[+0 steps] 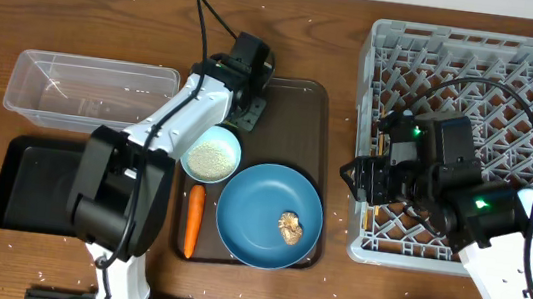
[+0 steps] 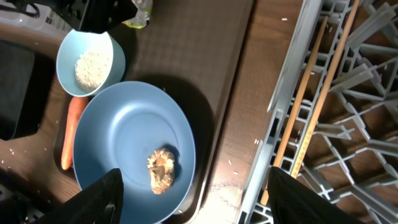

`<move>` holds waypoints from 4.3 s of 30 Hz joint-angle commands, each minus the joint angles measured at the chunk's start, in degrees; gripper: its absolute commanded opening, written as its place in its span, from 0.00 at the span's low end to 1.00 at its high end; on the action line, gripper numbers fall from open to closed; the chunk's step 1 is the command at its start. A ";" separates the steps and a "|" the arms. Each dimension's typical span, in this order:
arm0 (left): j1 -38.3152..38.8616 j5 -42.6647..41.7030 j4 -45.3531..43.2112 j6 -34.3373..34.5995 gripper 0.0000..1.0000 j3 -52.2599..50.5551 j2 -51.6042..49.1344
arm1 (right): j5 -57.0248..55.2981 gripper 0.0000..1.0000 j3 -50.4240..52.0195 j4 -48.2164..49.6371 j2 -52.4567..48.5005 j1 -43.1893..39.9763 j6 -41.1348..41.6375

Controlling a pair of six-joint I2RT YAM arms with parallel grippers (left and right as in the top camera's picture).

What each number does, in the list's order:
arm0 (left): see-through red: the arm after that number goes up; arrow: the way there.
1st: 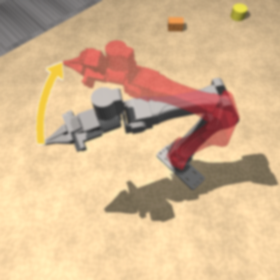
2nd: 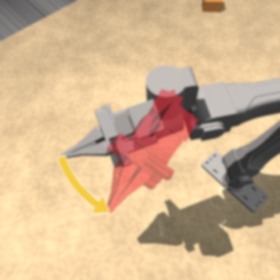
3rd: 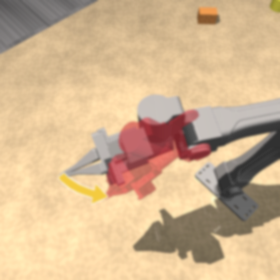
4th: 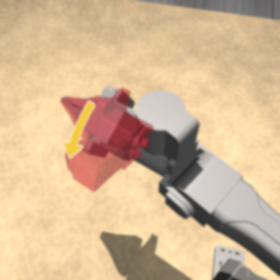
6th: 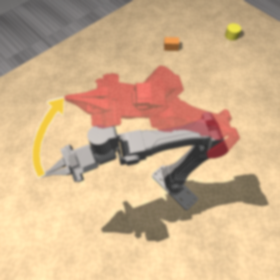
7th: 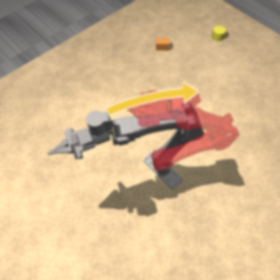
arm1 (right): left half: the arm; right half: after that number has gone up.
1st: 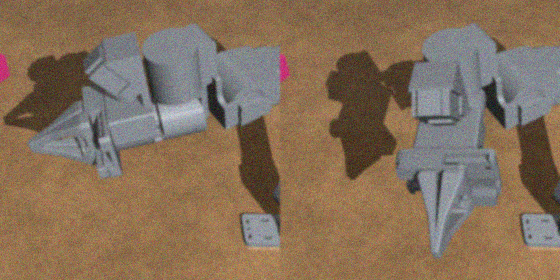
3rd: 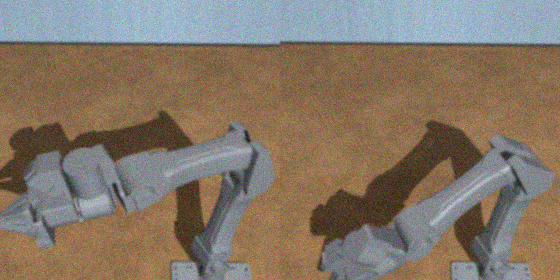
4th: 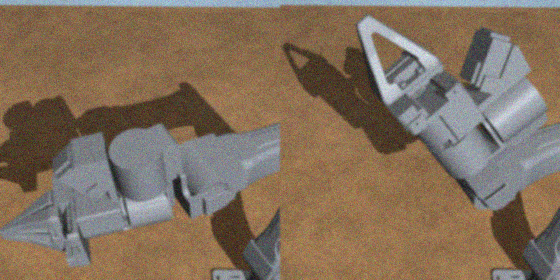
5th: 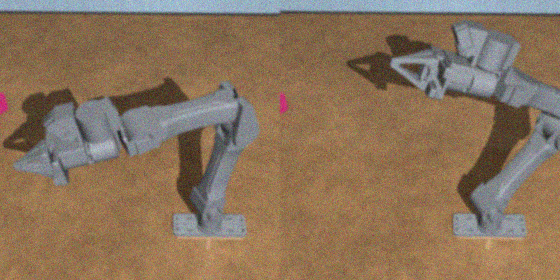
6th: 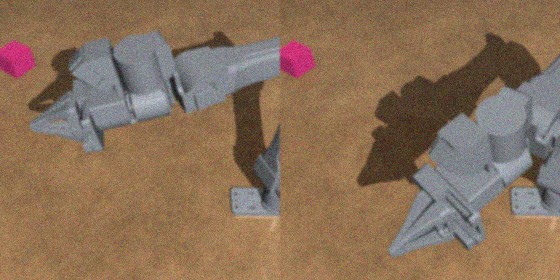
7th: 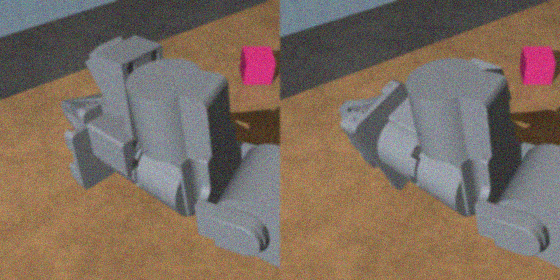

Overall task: Sort waste into correct bins and load items into the dishwasher rack
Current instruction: 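Grasp green snack wrapper with foil using left gripper, then drop the wrapper into the clear plastic bin with left gripper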

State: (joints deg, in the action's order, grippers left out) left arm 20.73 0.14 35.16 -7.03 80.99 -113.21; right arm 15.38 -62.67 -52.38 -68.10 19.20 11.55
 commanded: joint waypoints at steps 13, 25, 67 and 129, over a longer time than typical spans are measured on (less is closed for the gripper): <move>-0.11 0.96 -0.87 -0.96 0.06 -0.15 0.28 | -0.42 0.67 -0.26 -1.01 -0.02 0.61 0.63; 0.52 0.33 -0.52 0.42 0.06 0.20 10.40 | -0.59 0.67 -0.26 -0.94 -0.02 0.59 0.63; 0.90 -0.70 1.46 1.25 0.06 2.80 4.59 | -0.57 0.70 -0.26 -2.29 -0.07 0.59 0.63; -24.35 9.77 -3.61 56.89 0.27 1.11 11.65 | -1.64 0.72 -0.26 -3.80 -0.07 0.66 0.83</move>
State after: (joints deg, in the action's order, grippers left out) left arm -3.60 9.02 31.97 55.02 82.15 -102.00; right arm 14.06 -62.67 -56.10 -68.10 19.22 11.73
